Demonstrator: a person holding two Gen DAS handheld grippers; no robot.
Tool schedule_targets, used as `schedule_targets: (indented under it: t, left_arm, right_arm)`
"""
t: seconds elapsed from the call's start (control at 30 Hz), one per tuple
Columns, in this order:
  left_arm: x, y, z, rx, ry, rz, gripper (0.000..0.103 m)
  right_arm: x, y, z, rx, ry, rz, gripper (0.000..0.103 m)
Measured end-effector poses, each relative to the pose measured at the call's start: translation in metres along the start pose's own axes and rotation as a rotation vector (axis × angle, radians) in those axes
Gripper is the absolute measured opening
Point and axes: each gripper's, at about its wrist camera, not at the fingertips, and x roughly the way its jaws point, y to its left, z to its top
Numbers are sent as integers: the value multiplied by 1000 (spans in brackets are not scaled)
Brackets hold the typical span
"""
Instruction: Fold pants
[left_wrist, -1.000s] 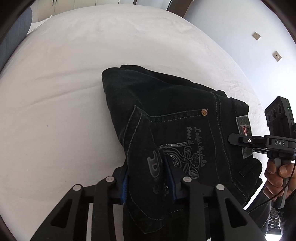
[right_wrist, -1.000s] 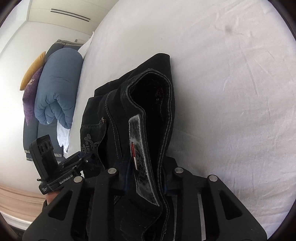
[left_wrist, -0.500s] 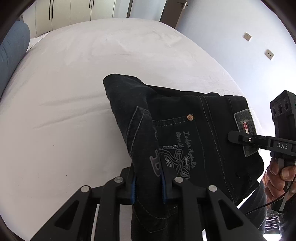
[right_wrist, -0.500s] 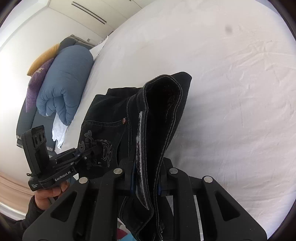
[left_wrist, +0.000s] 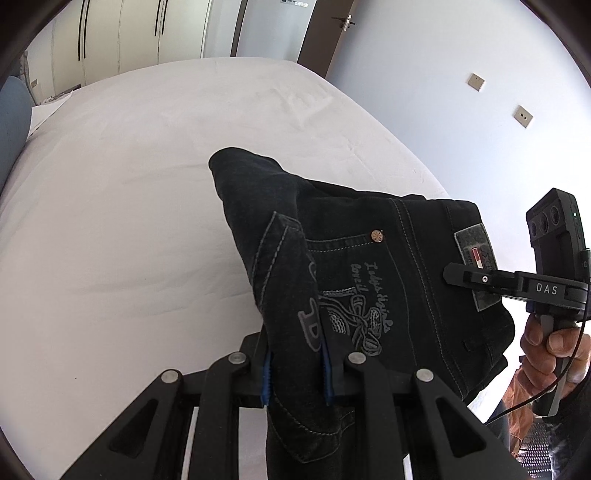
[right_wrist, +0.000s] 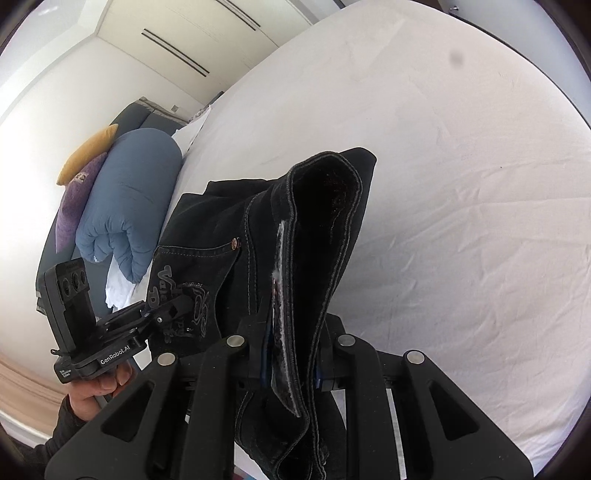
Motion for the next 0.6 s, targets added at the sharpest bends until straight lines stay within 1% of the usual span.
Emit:
schedule_targets:
  t: [0.03, 0.1, 0.2, 0.27, 0.33, 0.37, 0.43, 0.47, 0.53, 0.57, 0.6]
  left_arm:
    - [12, 9, 8, 3, 6, 2, 21]
    - [28, 8, 19, 10, 25, 12, 21]
    - [49, 18, 19, -15, 58, 13, 21]
    - [61, 26, 11, -29, 79, 20, 22]
    - [65, 35, 1, -36, 87, 24, 24]
    - [61, 43, -8, -45, 87, 22, 25]
    - [61, 49, -12, -56, 83, 27, 30]
    - [61, 52, -14, -59, 80, 33, 32]
    - [65, 56, -12, -71, 78, 34, 41]
    - [65, 59, -13, -77, 75, 33, 45]
    - [65, 63, -14, -82, 73, 27, 51]
  right_arm:
    - [2, -3, 1, 10, 6, -5, 15]
    - [6, -5, 0, 16, 22, -19, 15]
    - [14, -21, 4, 34, 47, -26, 15]
    - [23, -34, 6, 44, 68, -26, 15]
    - [31, -44, 6, 50, 86, -30, 16]
    - [37, -48, 4, 57, 95, -26, 16]
    - [39, -58, 2, 69, 98, -11, 18]
    - [39, -65, 0, 75, 102, -1, 24]
    - [38, -83, -5, 92, 109, 15, 28]
    - [35, -96, -7, 120, 108, 53, 29]
    - [33, -103, -10, 143, 102, 81, 29]
